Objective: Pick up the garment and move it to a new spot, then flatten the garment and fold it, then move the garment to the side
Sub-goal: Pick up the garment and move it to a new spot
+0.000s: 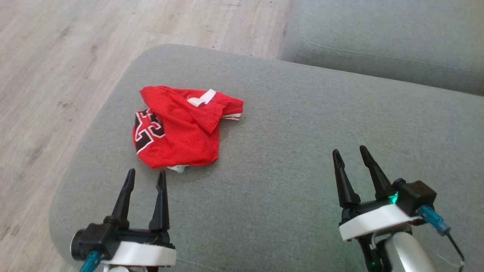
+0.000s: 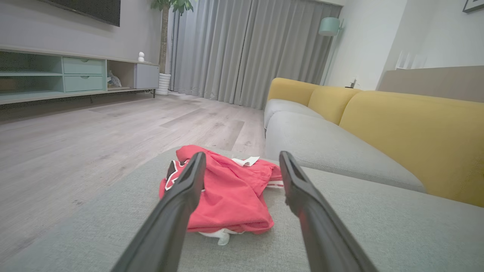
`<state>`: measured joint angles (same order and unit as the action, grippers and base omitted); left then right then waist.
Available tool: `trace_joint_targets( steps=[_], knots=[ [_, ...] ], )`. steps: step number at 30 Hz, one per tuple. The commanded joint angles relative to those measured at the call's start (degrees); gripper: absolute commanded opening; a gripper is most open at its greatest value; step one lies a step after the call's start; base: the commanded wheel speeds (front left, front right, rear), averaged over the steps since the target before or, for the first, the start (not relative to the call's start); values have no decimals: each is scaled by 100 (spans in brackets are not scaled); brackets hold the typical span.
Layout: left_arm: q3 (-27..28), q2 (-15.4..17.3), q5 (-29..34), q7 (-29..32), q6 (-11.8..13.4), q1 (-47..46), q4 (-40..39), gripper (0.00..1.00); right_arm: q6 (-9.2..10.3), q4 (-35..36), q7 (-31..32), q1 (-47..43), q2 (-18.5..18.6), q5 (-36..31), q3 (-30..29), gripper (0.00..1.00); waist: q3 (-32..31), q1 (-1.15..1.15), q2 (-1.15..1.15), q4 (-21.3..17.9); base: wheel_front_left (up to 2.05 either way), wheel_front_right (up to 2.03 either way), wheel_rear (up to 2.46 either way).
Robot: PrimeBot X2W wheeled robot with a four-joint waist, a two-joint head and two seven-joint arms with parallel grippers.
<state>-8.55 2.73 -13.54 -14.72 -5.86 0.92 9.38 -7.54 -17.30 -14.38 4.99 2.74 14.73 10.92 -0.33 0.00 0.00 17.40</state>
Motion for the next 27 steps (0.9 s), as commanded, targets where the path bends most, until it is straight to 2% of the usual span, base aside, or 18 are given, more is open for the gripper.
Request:
trace_joint_targets(
  steps=[1, 10, 15, 21, 27],
  knots=[
    [224, 15, 58, -28, 1, -176, -183, 100, 5, 158, -62, 51, 14, 53, 145, 100, -8, 0, 0, 58, 0, 0, 0],
    [175, 15, 161, -28, -48, -339, -136, 100, 5, 193, -62, 197, 14, -21, 213, 100, 307, 0, 0, -42, 0, 0, 0],
    [-135, 121, 326, 2, -116, -926, 509, 100, 5, 271, -18, 380, 14, -169, 149, 100, 673, 0, 0, -253, 0, 0, 0],
    [-440, 444, 235, 769, -152, -2178, 1611, 100, 5, 456, 97, 543, 14, -334, 135, 100, 1202, 0, 0, -605, 0, 0, 0],
    [-803, 746, -10, 1444, -160, -2873, 2517, 100, 5, 524, 92, 622, 14, -325, 69, 100, 1491, 0, 0, -887, 0, 0, 0]
  ],
)
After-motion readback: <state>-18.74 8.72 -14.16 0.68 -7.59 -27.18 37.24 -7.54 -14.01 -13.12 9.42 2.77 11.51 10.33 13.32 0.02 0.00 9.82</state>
